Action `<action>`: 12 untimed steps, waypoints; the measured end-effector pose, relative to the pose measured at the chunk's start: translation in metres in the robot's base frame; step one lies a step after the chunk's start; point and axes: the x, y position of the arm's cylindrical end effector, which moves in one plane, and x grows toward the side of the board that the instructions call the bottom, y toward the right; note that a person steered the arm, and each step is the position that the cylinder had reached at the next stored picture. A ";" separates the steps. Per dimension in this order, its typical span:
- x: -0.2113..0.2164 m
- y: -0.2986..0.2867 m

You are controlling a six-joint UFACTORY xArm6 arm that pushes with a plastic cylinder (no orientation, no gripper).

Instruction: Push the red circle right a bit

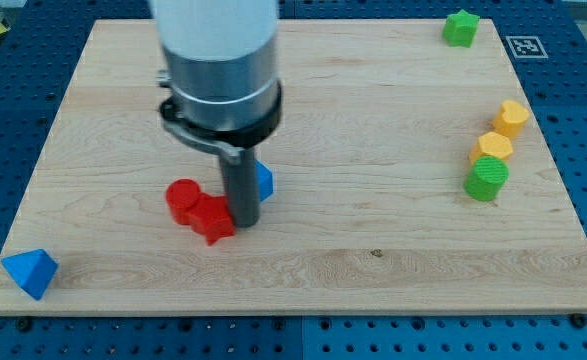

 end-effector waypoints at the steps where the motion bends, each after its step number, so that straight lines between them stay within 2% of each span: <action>1: 0.000 -0.038; 3: 0.009 -0.095; 4: 0.009 -0.096; 5: 0.002 -0.062; 6: -0.035 -0.045; 7: -0.097 -0.063; 8: -0.137 -0.142; 9: -0.135 -0.214; 10: -0.126 -0.235; 12: -0.096 -0.236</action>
